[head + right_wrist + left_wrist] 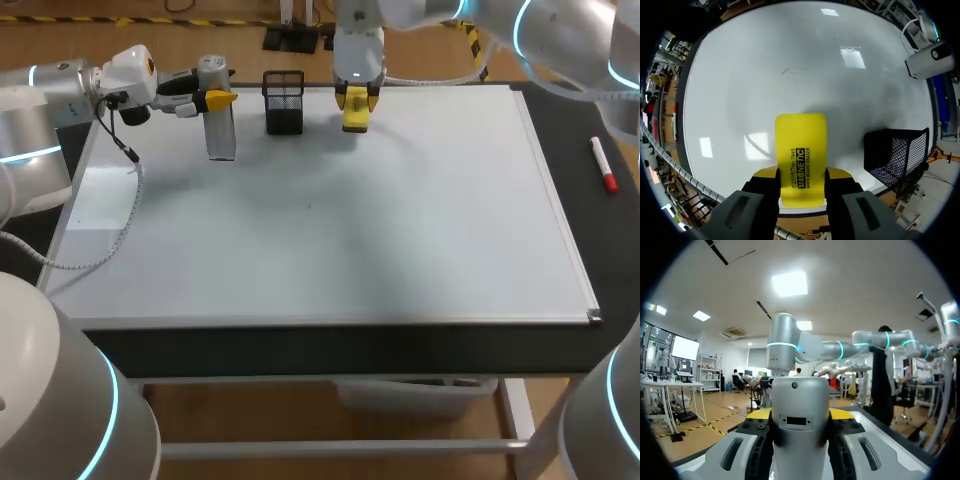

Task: Pick up the inspection probe, press it on each red-marked spot on the whiteboard one by one, put down the probe, pick up the eraser, and wipe off all the red marks.

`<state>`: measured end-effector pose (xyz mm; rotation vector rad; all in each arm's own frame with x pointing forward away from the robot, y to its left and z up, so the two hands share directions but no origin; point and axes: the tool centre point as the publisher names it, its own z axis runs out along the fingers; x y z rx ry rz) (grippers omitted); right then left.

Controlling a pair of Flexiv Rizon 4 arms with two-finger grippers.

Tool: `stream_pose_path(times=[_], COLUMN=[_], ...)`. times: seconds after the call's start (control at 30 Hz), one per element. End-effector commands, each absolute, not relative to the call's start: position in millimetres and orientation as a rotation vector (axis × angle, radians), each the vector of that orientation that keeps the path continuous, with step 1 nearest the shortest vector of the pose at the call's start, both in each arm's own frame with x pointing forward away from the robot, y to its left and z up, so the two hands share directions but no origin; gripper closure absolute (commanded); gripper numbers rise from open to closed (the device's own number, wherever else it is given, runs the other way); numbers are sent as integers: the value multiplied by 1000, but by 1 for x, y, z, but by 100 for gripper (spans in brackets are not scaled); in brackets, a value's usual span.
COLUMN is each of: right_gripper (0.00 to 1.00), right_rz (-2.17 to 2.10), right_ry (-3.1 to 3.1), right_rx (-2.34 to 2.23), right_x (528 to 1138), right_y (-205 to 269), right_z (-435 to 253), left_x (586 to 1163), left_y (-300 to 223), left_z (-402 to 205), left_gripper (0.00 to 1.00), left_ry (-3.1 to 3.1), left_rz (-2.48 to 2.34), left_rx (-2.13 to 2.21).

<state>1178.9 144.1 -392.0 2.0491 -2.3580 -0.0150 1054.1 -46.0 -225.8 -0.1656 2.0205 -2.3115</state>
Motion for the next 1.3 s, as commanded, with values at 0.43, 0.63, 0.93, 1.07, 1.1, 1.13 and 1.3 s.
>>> stream_pose_path(times=[0.43,0.63,0.93,1.07,1.1,1.13,1.3], right_gripper=[100,100,100,100,100,100,100], right_rz=[-26,-36,-34,-31,-31,-28,-35], right_ry=[-2310,-2294,-2266,-2256,-2254,-2253,-2255], right_rx=[2070,2078,2091,2089,2089,2085,2078], right_x=[1191,1192,1193,1193,1193,1193,1194], right_y=[155,158,160,158,158,157,156], right_z=[-401,-406,-412,-415,-416,-417,-420], left_x=[1054,1054,1054,1054,1054,1054,1054], left_y=[-46,-46,-46,-46,-46,-46,-46], left_z=[-225,-225,-225,-225,-225,-225,-225], left_gripper=[100,100,100,100,100,100,100], left_ry=[2020,2020,2020,2020,2020,2020,2020], left_rz=[-2311,-2311,-2311,-2311,-2311,-2311,-2311], left_rx=[-164,-164,-164,-164,-164,-164,-164])
